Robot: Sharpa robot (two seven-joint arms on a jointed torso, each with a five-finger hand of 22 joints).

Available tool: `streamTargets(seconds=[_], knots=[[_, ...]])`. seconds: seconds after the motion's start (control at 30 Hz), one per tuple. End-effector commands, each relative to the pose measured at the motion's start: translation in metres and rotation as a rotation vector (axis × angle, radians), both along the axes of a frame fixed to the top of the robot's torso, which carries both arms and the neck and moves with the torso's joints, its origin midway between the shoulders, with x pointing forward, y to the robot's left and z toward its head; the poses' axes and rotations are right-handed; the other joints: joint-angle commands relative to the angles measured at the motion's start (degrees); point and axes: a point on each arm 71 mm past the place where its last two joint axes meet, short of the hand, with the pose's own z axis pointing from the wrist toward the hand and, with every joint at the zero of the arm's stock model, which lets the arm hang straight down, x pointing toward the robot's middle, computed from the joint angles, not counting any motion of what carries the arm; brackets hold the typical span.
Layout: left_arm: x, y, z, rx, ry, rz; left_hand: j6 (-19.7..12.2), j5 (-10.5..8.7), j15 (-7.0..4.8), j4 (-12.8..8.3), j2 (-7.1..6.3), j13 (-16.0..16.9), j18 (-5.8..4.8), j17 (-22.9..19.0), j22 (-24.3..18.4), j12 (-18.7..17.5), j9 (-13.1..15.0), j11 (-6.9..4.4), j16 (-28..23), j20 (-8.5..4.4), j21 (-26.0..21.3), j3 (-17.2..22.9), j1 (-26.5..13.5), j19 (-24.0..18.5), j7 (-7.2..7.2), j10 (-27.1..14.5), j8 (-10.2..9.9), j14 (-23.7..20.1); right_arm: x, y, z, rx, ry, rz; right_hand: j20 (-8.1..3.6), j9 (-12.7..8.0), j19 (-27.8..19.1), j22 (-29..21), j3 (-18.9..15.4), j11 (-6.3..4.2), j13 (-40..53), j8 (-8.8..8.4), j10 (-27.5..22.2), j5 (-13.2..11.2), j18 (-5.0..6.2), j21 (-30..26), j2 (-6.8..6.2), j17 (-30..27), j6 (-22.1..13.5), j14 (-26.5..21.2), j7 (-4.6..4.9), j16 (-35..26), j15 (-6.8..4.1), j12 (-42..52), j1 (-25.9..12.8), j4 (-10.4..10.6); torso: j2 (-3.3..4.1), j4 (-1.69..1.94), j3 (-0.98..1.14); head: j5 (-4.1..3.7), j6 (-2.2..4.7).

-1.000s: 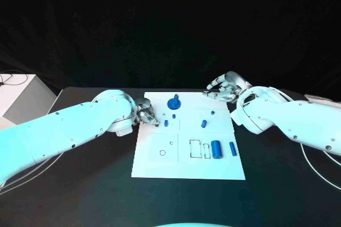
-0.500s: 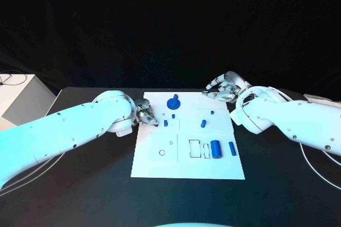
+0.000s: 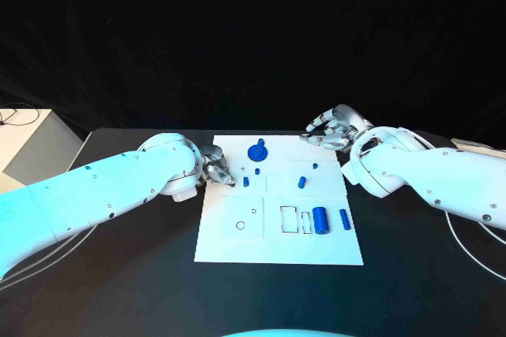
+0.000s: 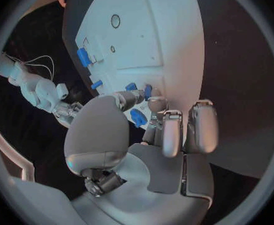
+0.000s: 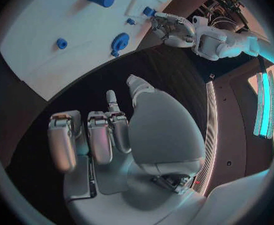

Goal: Assemble the parts on the task board

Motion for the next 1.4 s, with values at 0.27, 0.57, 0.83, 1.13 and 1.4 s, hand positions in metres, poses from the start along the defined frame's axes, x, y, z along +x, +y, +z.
streamTargets(seconds=[0.27, 0.57, 0.83, 1.13, 1.4], knots=[[-0.0054, -0.0071, -0.0035, 0.018, 0.034, -0.042, 0.2, 0.21, -0.44, -8.5, 0.34, 0.0, -0.45, 13.3, 0.9, 0.0, 0.1, -0.04, 0.2, -0.02, 0.4, 8.6, -0.3, 0.4, -0.22, 0.3, 0.2, 5.4, -0.0005, 0.0009, 0.0003, -0.009, -0.005, 0.010, 0.18, 0.1, 5.3, 14.0, 0.3, 0.19, 11.6, 0.33, 2.1, 0.4, -0.40, -0.2, -0.18, 14.4, -0.3, 5.9, 0.01, 0.0, 0.20, -0.2, -0.5, 0.2, 0.00, -0.01, 0.01, 0.00, -0.21], [-0.0060, -0.0083, -0.0041, 0.029, 0.037, -0.052, 0.2, 0.23, -0.45, -8.6, 0.30, 0.1, -0.46, 13.4, 0.9, 0.1, 0.2, -0.05, 0.2, -0.02, 0.4, 8.7, -0.3, 0.4, -0.22, 0.4, 0.2, 5.4, -0.0006, 0.0006, 0.0003, -0.009, -0.005, 0.009, 0.18, 0.1, 5.3, 14.0, 0.3, 0.19, 11.6, 0.33, 2.1, 0.4, -0.40, -0.2, -0.18, 14.4, -0.3, 5.9, 0.01, 0.0, 0.20, -0.2, -0.5, 0.2, 0.01, -0.01, 0.00, 0.03, -0.31], [-0.0058, -0.0076, -0.0042, 0.034, 0.037, -0.052, 0.2, 0.36, -0.47, -8.7, 0.33, 0.1, -0.46, 13.5, 0.9, 0.1, 0.2, -0.06, 0.3, -0.03, 0.4, 8.8, -0.4, 0.4, -0.24, 0.4, 0.3, 5.5, -0.0005, 0.0005, 0.0003, -0.009, -0.005, 0.009, 0.18, 0.1, 5.3, 14.0, 0.3, 0.19, 11.6, 0.33, 2.1, 0.4, -0.40, -0.2, -0.18, 14.4, -0.3, 5.9, 0.01, 0.0, 0.20, -0.2, -0.5, 0.2, -0.01, 0.02, -0.02, 0.04, -0.41], [-0.0053, -0.0056, -0.0039, 0.037, 0.029, -0.046, 0.4, 1.02, -0.54, -9.1, 0.33, 0.5, -0.50, 13.7, 1.1, 0.5, 0.3, -0.13, 0.4, -0.08, 0.5, 9.1, -0.6, 0.5, -0.29, 0.8, 0.5, 5.6, -0.0004, 0.0003, 0.0003, -0.009, -0.005, 0.008, 0.18, 0.1, 5.3, 14.0, 0.3, 0.19, 11.6, 0.33, 2.1, 0.4, -0.40, -0.2, -0.18, 14.4, -0.3, 5.9, 0.01, 0.0, 0.20, -0.2, -0.5, 0.2, 0.02, -0.04, -0.02, 0.11, -0.45], [-0.0049, -0.0047, -0.0032, 0.034, 0.020, -0.038, 0.6, 3.05, -0.66, -9.7, 0.22, 1.0, -0.60, 14.0, 1.5, 0.9, 0.4, -0.25, 0.6, -0.20, 0.8, 9.6, -1.4, 0.9, -0.40, 1.3, 0.9, 5.7, -0.0004, 0.0001, 0.0003, -0.009, -0.006, 0.007, 0.18, 0.1, 5.3, 14.0, 0.3, 0.19, 11.6, 0.33, 2.1, 0.4, -0.40, -0.2, -0.18, 14.4, -0.3, 5.9, 0.01, 0.0, 0.20, -0.2, -0.5, 0.2, 0.03, -0.04, -0.04, 0.11, -0.30]])
